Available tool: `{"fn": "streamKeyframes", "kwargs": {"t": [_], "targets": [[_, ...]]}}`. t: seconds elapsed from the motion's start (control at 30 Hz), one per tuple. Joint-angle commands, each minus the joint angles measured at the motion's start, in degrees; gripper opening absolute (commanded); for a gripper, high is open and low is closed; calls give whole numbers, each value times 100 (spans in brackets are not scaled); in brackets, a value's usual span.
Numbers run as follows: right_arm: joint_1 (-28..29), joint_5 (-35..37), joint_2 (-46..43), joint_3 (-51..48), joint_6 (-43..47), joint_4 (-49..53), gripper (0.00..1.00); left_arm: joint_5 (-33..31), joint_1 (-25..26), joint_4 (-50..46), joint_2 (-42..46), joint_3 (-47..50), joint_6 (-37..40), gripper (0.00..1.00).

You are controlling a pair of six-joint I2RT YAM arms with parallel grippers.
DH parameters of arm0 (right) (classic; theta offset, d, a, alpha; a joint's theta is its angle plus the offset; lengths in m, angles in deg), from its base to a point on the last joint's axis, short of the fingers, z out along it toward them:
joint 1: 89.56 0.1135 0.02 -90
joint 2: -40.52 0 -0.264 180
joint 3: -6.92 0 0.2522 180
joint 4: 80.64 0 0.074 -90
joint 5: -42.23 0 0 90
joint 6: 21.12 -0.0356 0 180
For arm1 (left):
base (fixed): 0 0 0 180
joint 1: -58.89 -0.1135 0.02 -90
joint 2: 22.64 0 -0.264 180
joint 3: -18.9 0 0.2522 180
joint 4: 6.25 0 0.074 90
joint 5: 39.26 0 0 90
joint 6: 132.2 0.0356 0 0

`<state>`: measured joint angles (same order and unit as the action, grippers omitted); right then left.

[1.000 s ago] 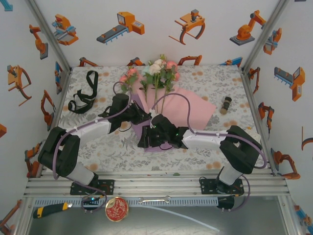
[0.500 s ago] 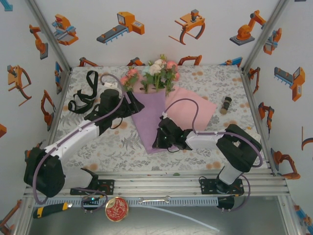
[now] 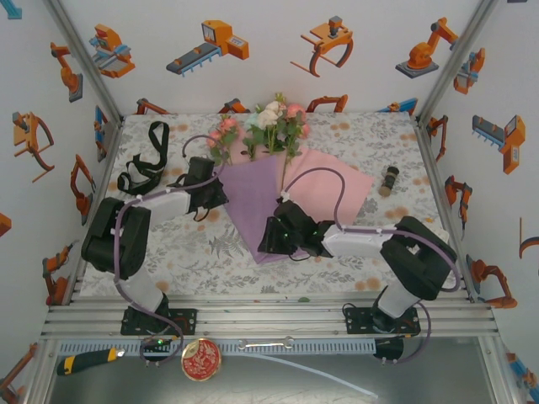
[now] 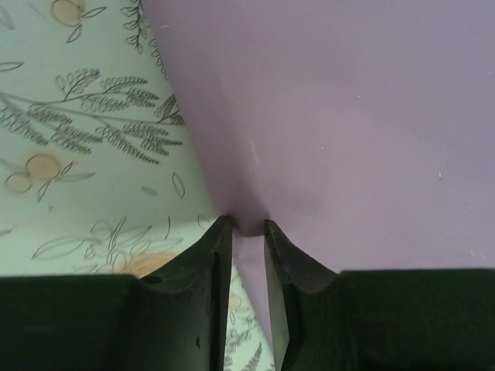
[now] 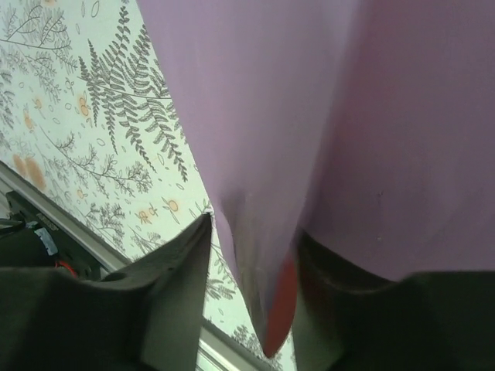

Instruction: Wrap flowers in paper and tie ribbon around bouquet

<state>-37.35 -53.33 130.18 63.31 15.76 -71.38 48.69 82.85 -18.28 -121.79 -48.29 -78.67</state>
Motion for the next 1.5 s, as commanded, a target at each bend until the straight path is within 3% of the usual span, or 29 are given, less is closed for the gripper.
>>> {"fn": "streamKeyframes", "kwargs": {"t": [0.0, 0.17, 0.3, 0.43, 0.57, 0.7, 0.93, 1.07, 1.2, 1.37, 1.47], "targets": [[38, 496, -867, -40, 156, 904, 47, 151, -16, 315, -157, -389, 61, 27], [651, 1096, -1688, 337, 749, 1501, 41, 265, -29, 366, -486, -595, 25, 27], [935, 376, -875, 1214, 1401, 956, 39, 213, -45, 332, -508, -598, 17, 27], [829, 637, 135, 1801, 1573, 933, 35, 100, -165, 169, -555, -673, 57, 27], [363, 473, 724, 1605, 1545, 751, 28, 277, -530, 136, -853, -979, 190, 27], [294, 196, 864, 1283, 1588, 548, 26, 720, -921, 216, -1332, -1489, 110, 27], [283, -238, 523, 798, 1307, -12, 32, 1285, -1414, 114, -2027, -2497, -93, 25], [148, -317, -76, 701, 1181, -54, 40, 1299, -1466, -72, -1199, -2488, -4, 27], [-197, -77, -558, 319, 1132, -101, 41, 1107, -1246, -94, 296, -1545, -167, 32], [-507, -415, -433, 182, 1247, 71, 39, 320, -116, -634, 1875, -151, 50, 34], [-559, -183, -253, 237, 1348, 485, 38, -239, 711, -815, 2646, 662, -66, 34]]}}
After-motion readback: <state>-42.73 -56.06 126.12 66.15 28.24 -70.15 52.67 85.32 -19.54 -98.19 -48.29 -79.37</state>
